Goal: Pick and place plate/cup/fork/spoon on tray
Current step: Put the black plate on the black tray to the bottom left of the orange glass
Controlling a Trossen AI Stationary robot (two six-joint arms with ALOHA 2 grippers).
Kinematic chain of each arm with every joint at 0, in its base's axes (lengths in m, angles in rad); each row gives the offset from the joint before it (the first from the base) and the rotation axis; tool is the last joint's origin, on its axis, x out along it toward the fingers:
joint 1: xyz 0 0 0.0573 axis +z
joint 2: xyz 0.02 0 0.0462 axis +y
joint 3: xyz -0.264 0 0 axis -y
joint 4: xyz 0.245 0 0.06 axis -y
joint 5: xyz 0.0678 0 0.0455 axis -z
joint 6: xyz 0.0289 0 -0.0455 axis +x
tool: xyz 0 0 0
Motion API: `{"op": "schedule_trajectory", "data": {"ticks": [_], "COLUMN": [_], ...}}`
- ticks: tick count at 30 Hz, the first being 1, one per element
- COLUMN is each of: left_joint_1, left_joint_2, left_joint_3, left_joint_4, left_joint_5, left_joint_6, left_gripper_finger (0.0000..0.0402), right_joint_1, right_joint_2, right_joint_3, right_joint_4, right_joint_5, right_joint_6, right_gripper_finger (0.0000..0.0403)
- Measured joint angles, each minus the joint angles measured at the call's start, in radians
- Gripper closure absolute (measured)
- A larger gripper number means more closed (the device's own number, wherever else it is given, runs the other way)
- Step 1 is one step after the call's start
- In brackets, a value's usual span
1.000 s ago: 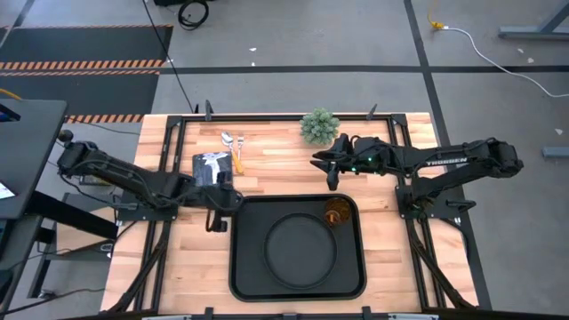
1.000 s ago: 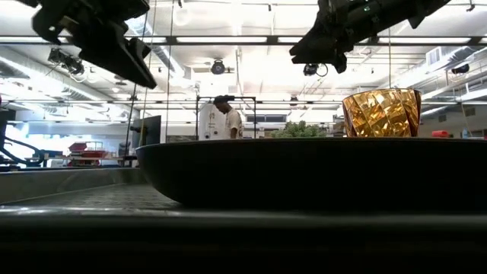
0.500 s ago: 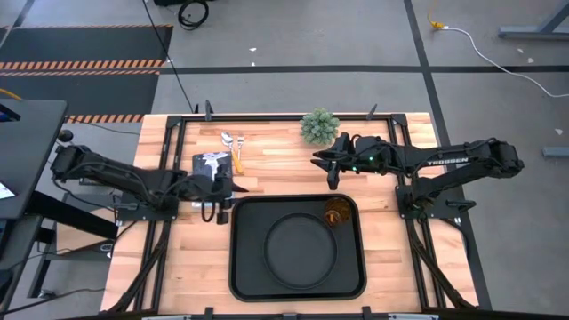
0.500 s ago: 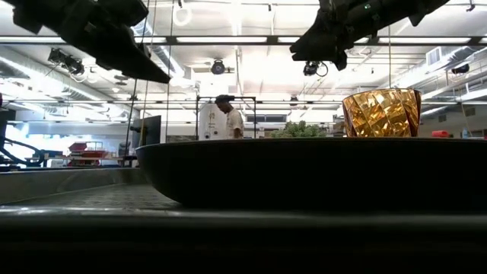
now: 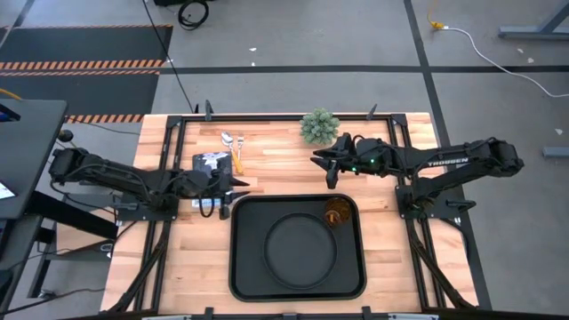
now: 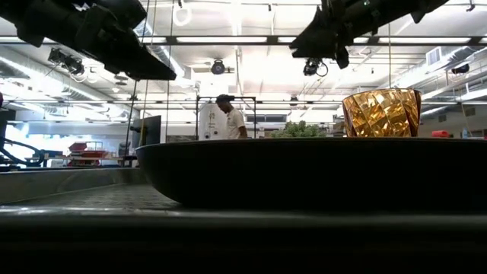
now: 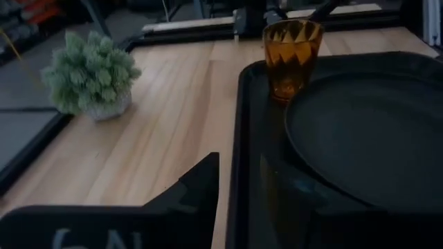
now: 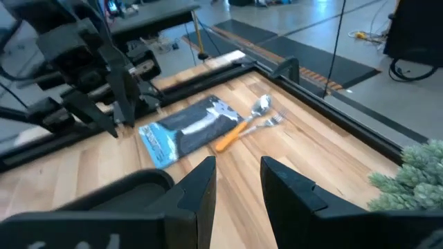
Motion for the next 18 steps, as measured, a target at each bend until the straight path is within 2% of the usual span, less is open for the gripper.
{"op": "schedule_trajectory", "data": {"ticks": [5, 8, 13, 18], "left_joint_1": [0.002, 0.008, 0.006, 0.006], "left_joint_2": [-0.054, -0.065, -0.066, -0.067], "left_joint_3": [0.0, 0.0, -0.075, -0.164], "left_joint_4": [0.031, 0.054, 0.18, 0.3], "left_joint_5": [-0.008, -0.007, -0.007, -0.019], "left_joint_6": [0.061, 0.058, -0.009, -0.094], "left_gripper_finger": [0.0286, 0.0286, 0.0286, 0.0286], "right_joint_1": [0.044, 0.08, 0.153, 0.211], "right_joint_2": [0.0, 0.0, 0.0, 0.0], "right_joint_3": [0.0, 0.0, 0.0, 0.0], "right_joint_4": [0.03, 0.032, 0.032, 0.03], "right_joint_5": [0.008, 0.061, 0.132, 0.137], "right_joint_6": [0.006, 0.014, 0.014, 0.013], "right_gripper_finger": [0.0282, 0.0282, 0.0282, 0.0282]}}
